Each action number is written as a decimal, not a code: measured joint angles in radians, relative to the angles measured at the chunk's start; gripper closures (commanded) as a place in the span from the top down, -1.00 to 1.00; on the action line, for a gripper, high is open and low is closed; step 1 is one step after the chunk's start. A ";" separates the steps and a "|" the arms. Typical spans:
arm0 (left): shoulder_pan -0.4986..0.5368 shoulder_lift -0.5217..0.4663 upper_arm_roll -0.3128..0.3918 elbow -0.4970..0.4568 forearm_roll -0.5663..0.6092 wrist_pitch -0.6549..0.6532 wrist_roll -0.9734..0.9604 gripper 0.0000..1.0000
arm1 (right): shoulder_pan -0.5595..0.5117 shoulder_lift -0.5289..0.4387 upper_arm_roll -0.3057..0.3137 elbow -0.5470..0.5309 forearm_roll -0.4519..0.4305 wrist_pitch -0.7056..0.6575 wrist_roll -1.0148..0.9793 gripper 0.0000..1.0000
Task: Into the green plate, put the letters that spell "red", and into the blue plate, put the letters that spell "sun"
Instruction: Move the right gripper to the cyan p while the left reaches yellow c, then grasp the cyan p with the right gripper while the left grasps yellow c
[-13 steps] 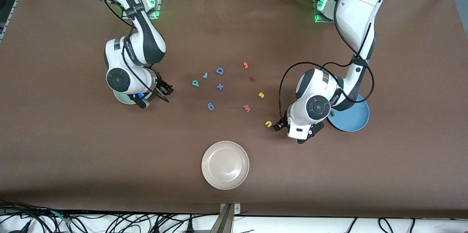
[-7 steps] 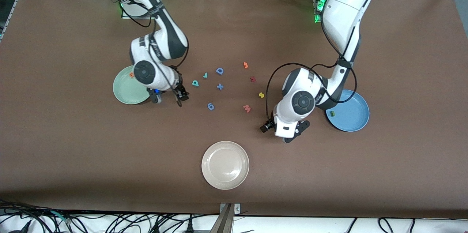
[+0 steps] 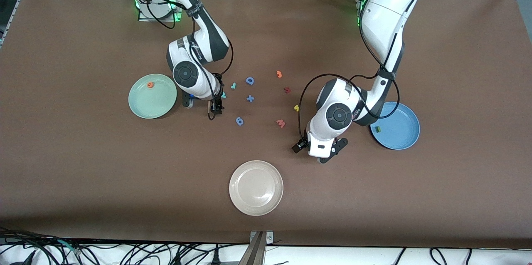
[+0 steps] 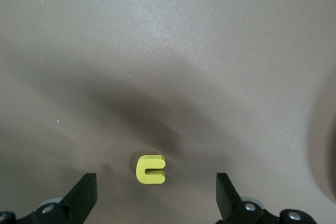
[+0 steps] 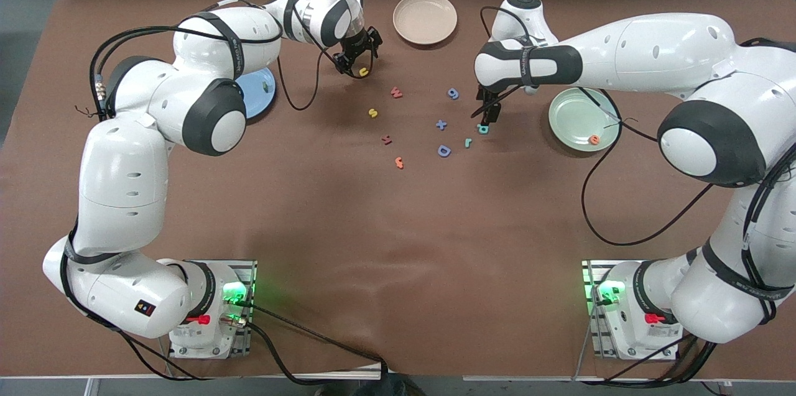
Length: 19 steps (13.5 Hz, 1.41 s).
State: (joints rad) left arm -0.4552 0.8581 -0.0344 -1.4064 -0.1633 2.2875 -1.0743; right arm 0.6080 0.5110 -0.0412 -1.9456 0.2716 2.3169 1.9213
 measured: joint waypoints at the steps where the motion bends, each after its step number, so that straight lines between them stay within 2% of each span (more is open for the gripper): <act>1: 0.000 0.001 0.000 0.000 0.000 0.002 0.000 1.00 | 0.000 0.006 0.000 -0.002 0.000 0.000 0.000 0.97; 13: -0.011 0.020 0.000 0.000 0.061 0.052 -0.029 1.00 | 0.001 0.057 0.000 -0.003 -0.002 0.005 0.006 0.96; 14: -0.012 0.020 0.000 0.000 0.062 0.052 -0.035 1.00 | 0.001 0.057 0.001 -0.002 -0.002 0.005 0.006 0.90; 15: -0.013 0.021 0.000 0.000 0.063 0.053 -0.039 0.99 | 0.004 0.057 0.001 -0.002 -0.002 0.006 0.006 0.71; 17: -0.014 0.021 0.000 0.000 0.066 0.053 -0.041 0.99 | 0.020 0.055 0.002 -0.001 -0.002 0.010 0.007 0.56; 19: -0.015 0.023 0.000 0.000 0.091 0.053 -0.051 0.96 | 0.029 0.053 0.002 -0.001 -0.002 0.012 0.007 0.51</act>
State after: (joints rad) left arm -0.4700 0.8813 -0.0345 -1.4064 -0.0727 2.3406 -1.1251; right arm 0.6373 0.5644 -0.0397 -1.9465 0.2695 2.3288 1.9280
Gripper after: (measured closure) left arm 0.004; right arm 0.194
